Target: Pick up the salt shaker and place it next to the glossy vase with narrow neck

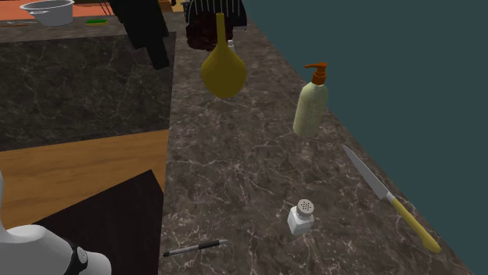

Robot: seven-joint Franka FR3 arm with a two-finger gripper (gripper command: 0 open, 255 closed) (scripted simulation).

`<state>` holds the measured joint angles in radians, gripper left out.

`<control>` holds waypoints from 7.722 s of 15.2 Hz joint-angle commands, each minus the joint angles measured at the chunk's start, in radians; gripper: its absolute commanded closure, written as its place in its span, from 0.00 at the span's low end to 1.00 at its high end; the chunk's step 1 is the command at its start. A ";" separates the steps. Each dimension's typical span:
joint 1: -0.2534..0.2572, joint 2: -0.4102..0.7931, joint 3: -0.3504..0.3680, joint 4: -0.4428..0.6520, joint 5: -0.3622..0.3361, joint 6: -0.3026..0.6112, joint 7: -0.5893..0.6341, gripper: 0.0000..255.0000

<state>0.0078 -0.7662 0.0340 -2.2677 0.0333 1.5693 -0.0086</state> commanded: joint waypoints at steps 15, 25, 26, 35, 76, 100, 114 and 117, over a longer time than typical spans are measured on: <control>-0.066 0.171 -0.228 -0.189 -0.118 0.401 -0.267 0.00; -0.074 0.465 -0.403 -0.152 -0.095 0.687 -0.488 0.00; -0.072 0.501 -0.420 -0.140 -0.081 0.712 -0.515 0.00; -0.057 0.654 -0.466 -0.131 0.001 0.850 -0.614 0.00; -0.067 0.522 -0.436 0.033 -0.067 0.565 -0.548 1.00; -0.061 0.495 -0.414 0.332 -0.071 0.241 -0.527 1.00; -0.054 0.542 -0.415 0.569 -0.054 0.049 -0.532 1.00; -0.053 0.559 -0.418 0.628 -0.048 0.006 -0.535 1.00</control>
<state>-0.0457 -0.2107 -0.3841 -1.6609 -0.0158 1.5930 -0.5438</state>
